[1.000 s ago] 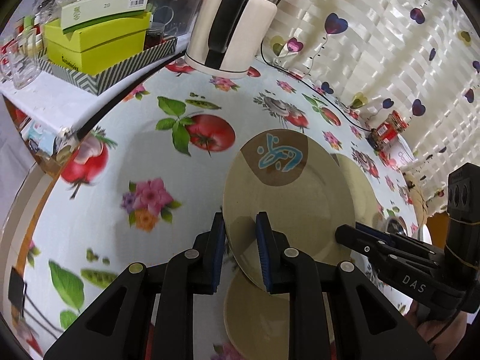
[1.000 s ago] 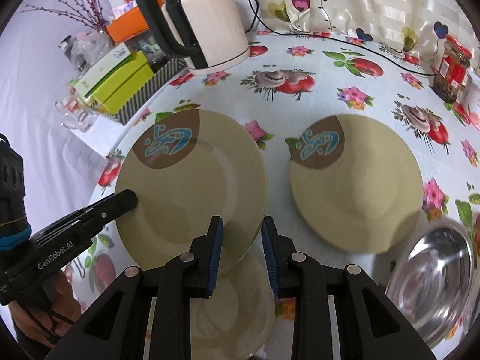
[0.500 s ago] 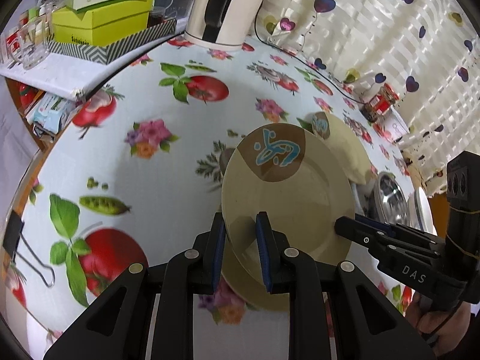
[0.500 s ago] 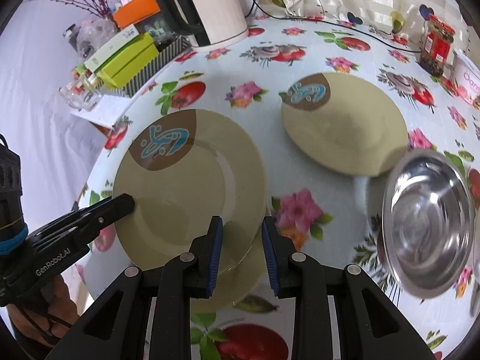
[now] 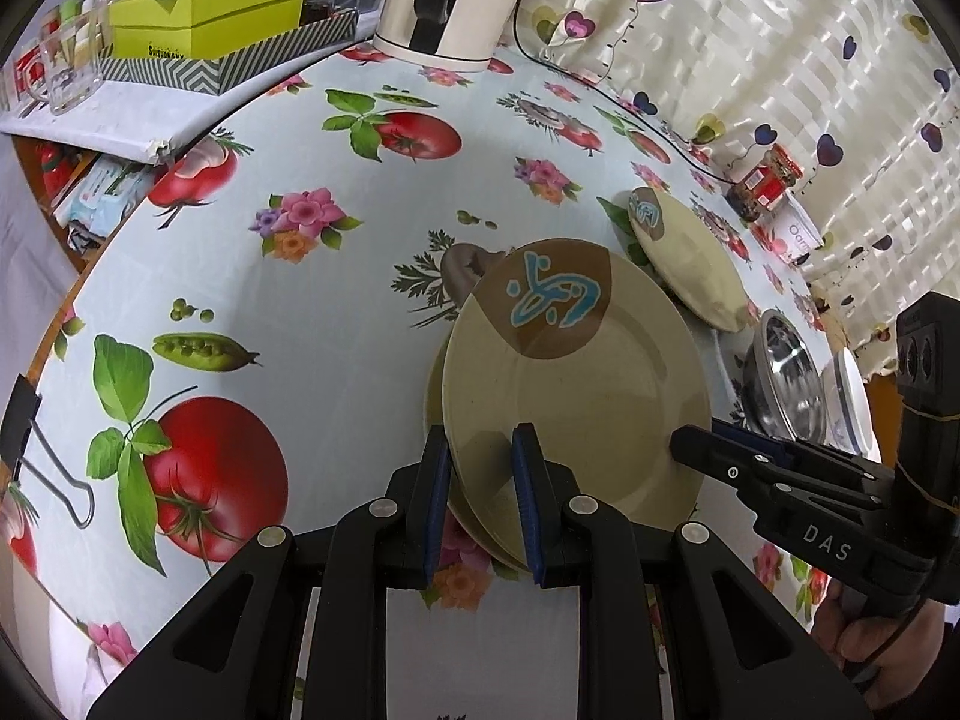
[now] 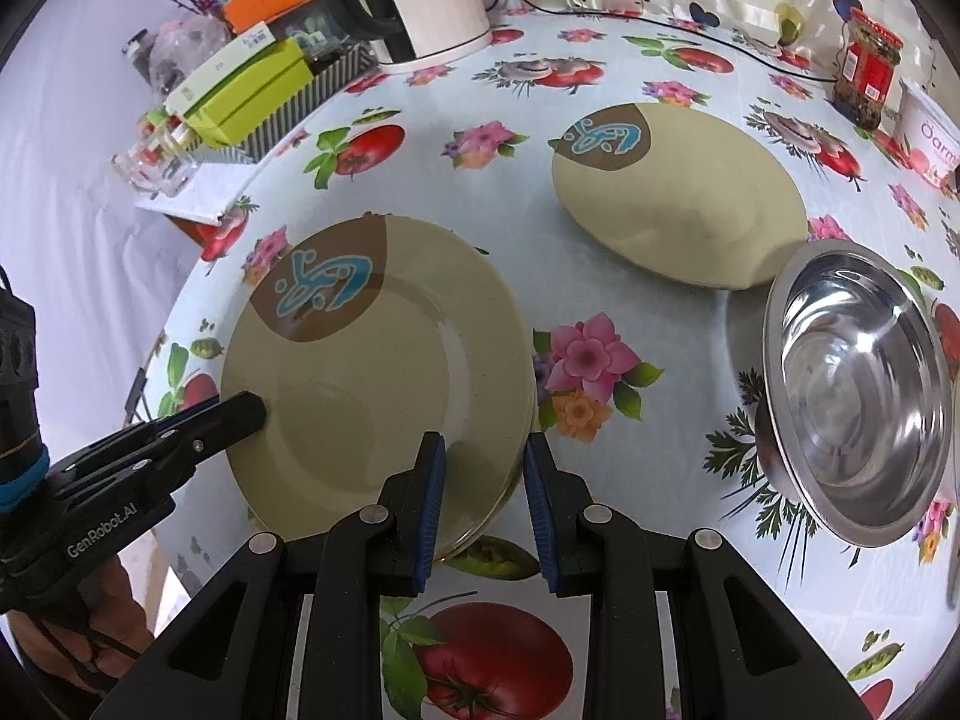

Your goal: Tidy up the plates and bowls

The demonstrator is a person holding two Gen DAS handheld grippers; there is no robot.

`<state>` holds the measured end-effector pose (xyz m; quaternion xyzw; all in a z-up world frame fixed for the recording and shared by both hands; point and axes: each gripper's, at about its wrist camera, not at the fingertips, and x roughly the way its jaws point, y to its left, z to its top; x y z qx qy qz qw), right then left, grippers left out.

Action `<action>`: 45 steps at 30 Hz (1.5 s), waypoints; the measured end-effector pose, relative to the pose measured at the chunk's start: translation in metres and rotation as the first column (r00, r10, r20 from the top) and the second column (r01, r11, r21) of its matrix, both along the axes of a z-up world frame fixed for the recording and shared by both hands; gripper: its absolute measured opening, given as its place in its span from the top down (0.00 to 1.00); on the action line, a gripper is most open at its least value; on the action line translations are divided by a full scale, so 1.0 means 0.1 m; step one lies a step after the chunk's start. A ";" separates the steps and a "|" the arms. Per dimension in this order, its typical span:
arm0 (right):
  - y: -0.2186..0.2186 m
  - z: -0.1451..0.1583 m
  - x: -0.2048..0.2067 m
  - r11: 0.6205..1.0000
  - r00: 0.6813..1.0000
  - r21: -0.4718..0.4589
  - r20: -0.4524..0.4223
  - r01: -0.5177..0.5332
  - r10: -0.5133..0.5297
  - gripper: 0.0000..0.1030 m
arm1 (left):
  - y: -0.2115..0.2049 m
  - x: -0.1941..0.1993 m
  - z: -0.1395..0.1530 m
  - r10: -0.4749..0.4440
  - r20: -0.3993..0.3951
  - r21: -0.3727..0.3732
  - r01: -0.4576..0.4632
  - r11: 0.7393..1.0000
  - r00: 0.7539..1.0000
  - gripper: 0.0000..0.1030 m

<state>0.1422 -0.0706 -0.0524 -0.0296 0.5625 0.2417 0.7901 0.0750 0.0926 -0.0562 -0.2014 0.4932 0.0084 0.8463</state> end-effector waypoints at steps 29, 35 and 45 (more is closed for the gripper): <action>-0.01 0.00 -0.03 1.000 0.999 -0.017 0.046 -0.015 0.016 0.74 | -0.07 -0.02 0.01 -0.005 0.025 0.112 0.002 0.994 1.000 0.78; 0.00 0.00 -0.04 0.999 0.998 -0.022 0.054 -0.025 0.026 0.76 | -0.09 -0.02 0.00 -0.007 0.022 0.120 0.004 0.993 1.000 0.78; -0.03 0.03 -0.05 0.999 0.998 -0.028 0.060 -0.018 0.020 0.78 | -0.12 -0.06 0.05 -0.005 0.036 0.163 -0.001 0.987 0.999 0.78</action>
